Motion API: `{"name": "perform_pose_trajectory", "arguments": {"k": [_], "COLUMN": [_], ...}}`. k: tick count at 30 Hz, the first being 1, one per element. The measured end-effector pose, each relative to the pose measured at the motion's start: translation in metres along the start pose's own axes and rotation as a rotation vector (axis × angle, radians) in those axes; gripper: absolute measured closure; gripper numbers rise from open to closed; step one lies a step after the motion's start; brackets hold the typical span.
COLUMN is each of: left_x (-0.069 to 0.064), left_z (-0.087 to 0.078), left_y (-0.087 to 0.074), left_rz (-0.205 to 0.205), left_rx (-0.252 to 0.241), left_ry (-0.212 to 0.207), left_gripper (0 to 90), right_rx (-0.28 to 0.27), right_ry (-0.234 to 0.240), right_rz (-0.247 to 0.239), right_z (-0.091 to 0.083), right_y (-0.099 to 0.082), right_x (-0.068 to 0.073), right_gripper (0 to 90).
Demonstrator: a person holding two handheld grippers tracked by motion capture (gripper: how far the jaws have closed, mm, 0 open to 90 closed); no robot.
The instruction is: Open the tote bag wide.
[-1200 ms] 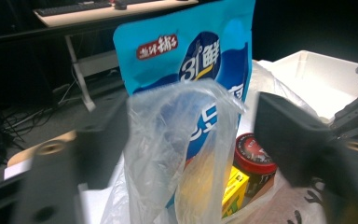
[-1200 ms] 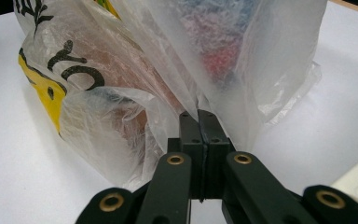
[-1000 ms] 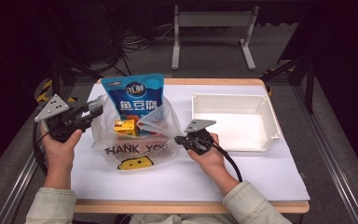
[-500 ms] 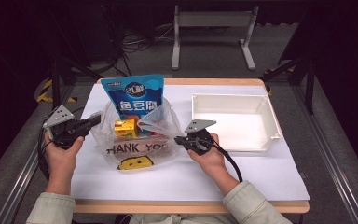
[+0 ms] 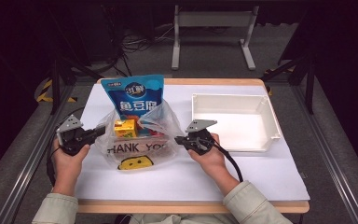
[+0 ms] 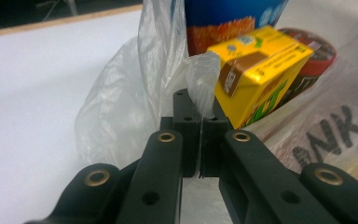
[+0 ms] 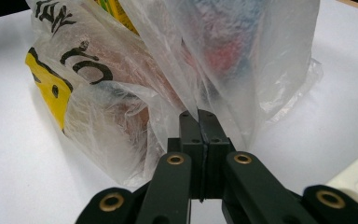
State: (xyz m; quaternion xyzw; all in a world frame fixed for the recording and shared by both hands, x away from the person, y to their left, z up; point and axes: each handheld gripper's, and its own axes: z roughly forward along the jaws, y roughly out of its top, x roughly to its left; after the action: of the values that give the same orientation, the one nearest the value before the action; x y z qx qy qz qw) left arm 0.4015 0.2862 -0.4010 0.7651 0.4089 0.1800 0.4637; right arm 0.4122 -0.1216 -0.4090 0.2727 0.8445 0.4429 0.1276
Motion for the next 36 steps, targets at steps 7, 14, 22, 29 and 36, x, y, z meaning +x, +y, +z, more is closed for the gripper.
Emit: {"name": "perform_pose_trajectory", "arguments": {"k": [7,14,22,29,36], "left_x": [0.002,0.0,0.002,0.0,-0.001], "left_z": [0.01,0.019,0.024,0.032,0.039], "left_y": [-0.01,-0.015,-0.025,-0.028,-0.03], "left_rz": [-0.016,-0.018,-0.038,-0.027,-0.033], "left_rx": [0.061,0.096,0.136,0.205,0.246], "left_ry": [0.003,-0.007,-0.017,-0.009,-0.019], "left_gripper": [88.2,88.2,88.2,88.0,87.6], "right_rx": [-0.003,-0.007,-0.01,-0.008,-0.011], "right_ry": [0.0,-0.001,0.002,0.003,0.005], "right_rz": [-0.002,-0.003,-0.003,-0.004,0.0], "right_z": [-0.001,-0.002,-0.002,-0.002,-0.003], "right_y": [0.0,0.0,0.0,0.0,0.0], "right_x": [0.0,0.0,0.0,0.0,0.0], "right_gripper": [90.0,90.0,90.0,90.0,90.0]}}
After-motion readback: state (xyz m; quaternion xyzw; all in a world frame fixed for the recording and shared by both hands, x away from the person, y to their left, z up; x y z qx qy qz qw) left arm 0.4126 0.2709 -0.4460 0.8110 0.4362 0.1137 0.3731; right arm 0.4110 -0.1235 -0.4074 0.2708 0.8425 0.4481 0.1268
